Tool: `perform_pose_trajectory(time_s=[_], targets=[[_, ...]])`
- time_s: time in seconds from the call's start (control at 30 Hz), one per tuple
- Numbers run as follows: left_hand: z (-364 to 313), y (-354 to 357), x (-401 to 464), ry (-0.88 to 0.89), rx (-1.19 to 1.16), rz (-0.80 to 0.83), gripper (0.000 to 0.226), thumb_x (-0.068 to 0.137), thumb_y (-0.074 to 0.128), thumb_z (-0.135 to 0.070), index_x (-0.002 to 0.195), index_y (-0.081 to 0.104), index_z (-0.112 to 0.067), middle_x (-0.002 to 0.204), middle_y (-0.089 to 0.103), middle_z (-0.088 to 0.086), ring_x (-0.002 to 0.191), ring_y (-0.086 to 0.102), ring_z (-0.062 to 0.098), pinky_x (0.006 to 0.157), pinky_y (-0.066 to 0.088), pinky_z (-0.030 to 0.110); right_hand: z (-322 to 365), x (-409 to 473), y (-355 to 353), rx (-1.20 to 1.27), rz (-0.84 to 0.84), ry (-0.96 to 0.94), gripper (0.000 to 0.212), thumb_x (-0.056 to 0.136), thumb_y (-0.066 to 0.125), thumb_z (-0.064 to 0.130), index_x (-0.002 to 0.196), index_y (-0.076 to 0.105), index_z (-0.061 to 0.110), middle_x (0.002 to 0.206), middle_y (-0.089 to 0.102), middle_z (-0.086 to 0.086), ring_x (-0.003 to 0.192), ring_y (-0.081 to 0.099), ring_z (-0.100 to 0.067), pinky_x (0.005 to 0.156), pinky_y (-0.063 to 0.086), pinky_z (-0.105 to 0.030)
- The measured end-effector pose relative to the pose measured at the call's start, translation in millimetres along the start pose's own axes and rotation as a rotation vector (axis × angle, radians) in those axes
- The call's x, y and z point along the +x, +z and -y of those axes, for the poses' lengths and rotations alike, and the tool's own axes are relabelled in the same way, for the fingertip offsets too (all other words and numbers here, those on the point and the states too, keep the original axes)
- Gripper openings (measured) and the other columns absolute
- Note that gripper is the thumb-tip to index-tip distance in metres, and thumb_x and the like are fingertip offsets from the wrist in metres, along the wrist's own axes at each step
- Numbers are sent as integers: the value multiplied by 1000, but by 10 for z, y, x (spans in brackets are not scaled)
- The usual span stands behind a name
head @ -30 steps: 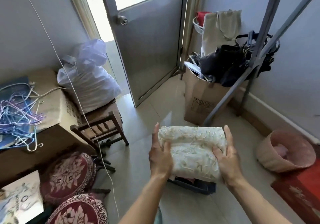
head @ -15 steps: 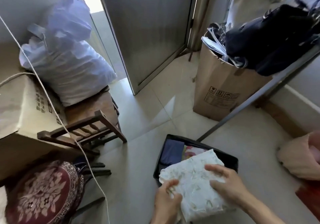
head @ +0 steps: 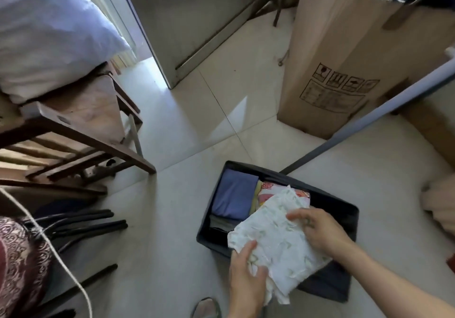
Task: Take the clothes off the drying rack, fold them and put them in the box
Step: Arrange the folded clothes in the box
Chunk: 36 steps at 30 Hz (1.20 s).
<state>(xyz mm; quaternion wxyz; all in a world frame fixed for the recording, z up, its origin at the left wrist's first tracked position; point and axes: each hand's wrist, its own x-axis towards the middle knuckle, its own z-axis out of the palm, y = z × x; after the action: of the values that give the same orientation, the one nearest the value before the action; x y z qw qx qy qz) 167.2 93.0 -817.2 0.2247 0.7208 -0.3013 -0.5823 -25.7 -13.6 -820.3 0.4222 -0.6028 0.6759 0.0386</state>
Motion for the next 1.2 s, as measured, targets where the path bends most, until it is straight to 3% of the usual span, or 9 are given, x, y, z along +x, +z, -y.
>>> perform_pose_trajectory(time_s=[0.17, 0.37, 0.5, 0.63, 0.73, 0.8, 0.9, 1.03, 1.2], targets=[[294, 644, 341, -2, -58, 87, 64, 87, 69, -15, 134, 33, -37, 146, 20, -14, 135, 29, -1, 98, 24, -1, -192, 703, -6, -374, -30, -150, 55, 89, 45, 5, 111, 61, 53, 107, 51, 27, 105, 57, -17, 89, 39, -31], [543, 1010, 705, -83, -211, 160, 77, 90, 67, -20, 144, 17, -45, 151, -3, -22, 142, 24, 7, 109, 35, 16, -278, 1281, 185, -548, -12, -302, 61, 87, 47, 0, 121, 58, 49, 102, 58, 10, 101, 56, -15, 83, 25, -30], [601, 965, 926, -187, -210, 237, 77, 94, 63, -19, 151, 17, -40, 152, 13, -14, 137, 26, 4, 111, 26, 19, -442, 1453, 358, -667, 34, -329, 60, 92, 43, 8, 135, 41, 50, 111, 49, 8, 109, 44, -16, 92, 27, -35], [626, 875, 1045, -274, -266, 243, 65, 91, 64, -18, 136, 35, -55, 149, 37, -12, 134, 42, 8, 115, 34, 32, -535, 1530, 388, -666, 43, -211, 58, 96, 44, 21, 146, 28, 45, 148, 28, 1, 137, 25, -21, 107, 21, -39], [586, 818, 1091, -336, -228, 242, 57, 93, 61, -22, 131, 42, -58, 141, 44, -14, 127, 47, 12, 112, 39, 37, -537, 1553, 423, -682, 22, -163, 57, 99, 42, 21, 147, 28, 47, 154, 21, -1, 143, 16, -22, 109, 21, -41], [535, 778, 1133, -377, -188, 258, 53, 95, 58, -24, 132, 41, -58, 136, 49, -11, 118, 52, 14, 104, 46, 33, -518, 1547, 449, -746, 3, -157, 54, 100, 39, 24, 148, 25, 47, 155, 20, -3, 142, 16, -24, 108, 23, -41], [390, 711, 1144, -483, -91, 373, 59, 98, 52, -30, 144, 27, -57, 121, 61, -3, 85, 67, 16, 71, 54, 24, -471, 1494, 445, -827, -25, -145, 52, 101, 35, 29, 149, 22, 46, 149, 24, -5, 137, 22, -25, 103, 26, -40], [183, 625, 1098, -504, -55, 456, 65, 98, 47, -24, 151, 16, -47, 91, 70, 7, 61, 69, 21, 68, 58, 33, -427, 1302, 403, -740, -68, -109, 53, 100, 35, 25, 149, 23, 40, 144, 28, -5, 133, 27, -24, 100, 27, -38], [-62, 494, 945, -424, -88, 313, 38, 100, 48, -21, 137, 42, -27, 80, 67, 4, 52, 63, 16, 63, 55, 29, -403, 783, 294, -608, -221, 51, 53, 97, 43, 24, 149, 30, 28, 145, 31, -5, 129, 35, -24, 90, 35, -37]])
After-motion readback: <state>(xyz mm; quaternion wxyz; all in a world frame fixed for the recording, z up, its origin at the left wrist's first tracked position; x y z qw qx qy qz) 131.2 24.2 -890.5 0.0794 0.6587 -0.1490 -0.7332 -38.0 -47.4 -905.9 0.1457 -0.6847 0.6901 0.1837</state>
